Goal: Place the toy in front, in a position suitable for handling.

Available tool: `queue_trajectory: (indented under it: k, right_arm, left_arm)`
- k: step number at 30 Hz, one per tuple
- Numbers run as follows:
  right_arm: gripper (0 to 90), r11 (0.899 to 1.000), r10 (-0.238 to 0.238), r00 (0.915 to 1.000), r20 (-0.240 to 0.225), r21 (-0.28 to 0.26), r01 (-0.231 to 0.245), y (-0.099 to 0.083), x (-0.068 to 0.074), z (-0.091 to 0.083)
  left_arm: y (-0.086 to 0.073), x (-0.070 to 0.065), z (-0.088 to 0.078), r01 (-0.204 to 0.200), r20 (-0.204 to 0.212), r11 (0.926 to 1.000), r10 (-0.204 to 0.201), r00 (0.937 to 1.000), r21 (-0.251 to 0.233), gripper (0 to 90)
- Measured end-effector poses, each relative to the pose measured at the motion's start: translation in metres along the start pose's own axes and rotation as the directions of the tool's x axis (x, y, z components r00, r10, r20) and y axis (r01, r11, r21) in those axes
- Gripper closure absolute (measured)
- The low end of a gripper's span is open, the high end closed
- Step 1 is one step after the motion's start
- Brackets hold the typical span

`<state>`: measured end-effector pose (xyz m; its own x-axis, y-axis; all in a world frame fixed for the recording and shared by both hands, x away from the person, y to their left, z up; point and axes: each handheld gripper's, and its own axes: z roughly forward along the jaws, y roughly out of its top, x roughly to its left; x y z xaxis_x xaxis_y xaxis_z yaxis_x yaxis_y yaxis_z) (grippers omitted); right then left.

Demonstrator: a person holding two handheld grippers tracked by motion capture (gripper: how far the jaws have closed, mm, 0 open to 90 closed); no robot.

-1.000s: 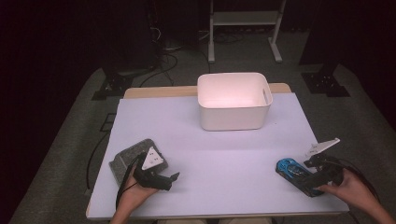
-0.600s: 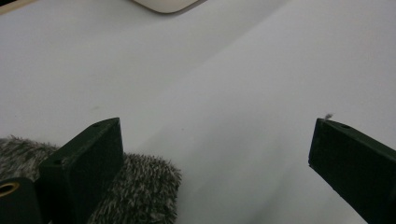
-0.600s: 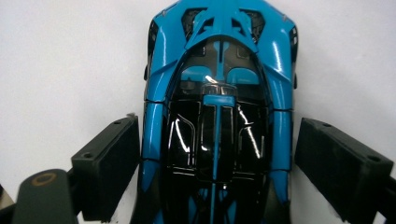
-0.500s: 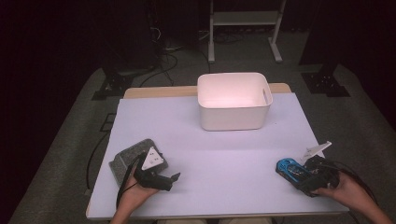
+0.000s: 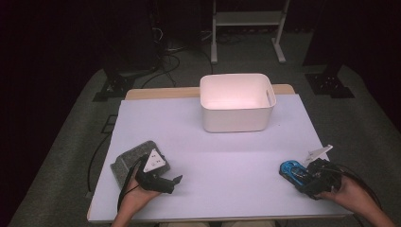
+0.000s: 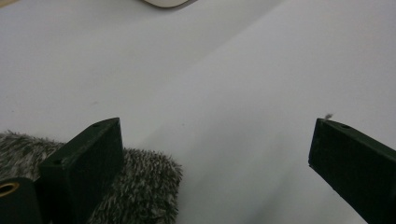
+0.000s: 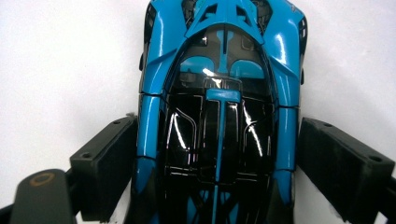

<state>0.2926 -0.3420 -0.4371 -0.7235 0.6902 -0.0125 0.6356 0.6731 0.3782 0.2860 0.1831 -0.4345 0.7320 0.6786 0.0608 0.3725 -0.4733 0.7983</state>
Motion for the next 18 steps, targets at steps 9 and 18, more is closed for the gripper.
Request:
queue_trajectory:
  k: [9, 18]
  right_arm:
    - [16.2, 0.999, 0.002, 1.0, -0.003, 0.042, -0.002, 0.0057, 0.0009, -0.0002]
    - [24.0, 0.999, -0.015, 0.9999, -0.005, 0.052, 0.016, 0.0082, 0.003, -0.0025]
  left_arm:
    - [-0.0005, 0.0007, -0.0001, -0.002, -0.001, 1.0, 0.002, 1.0, 0.005, 2.7]
    - [-0.001, 0.0021, -0.0012, 0.0, -0.005, 1.0, 0.0, 1.0, 0.003, 2.7]
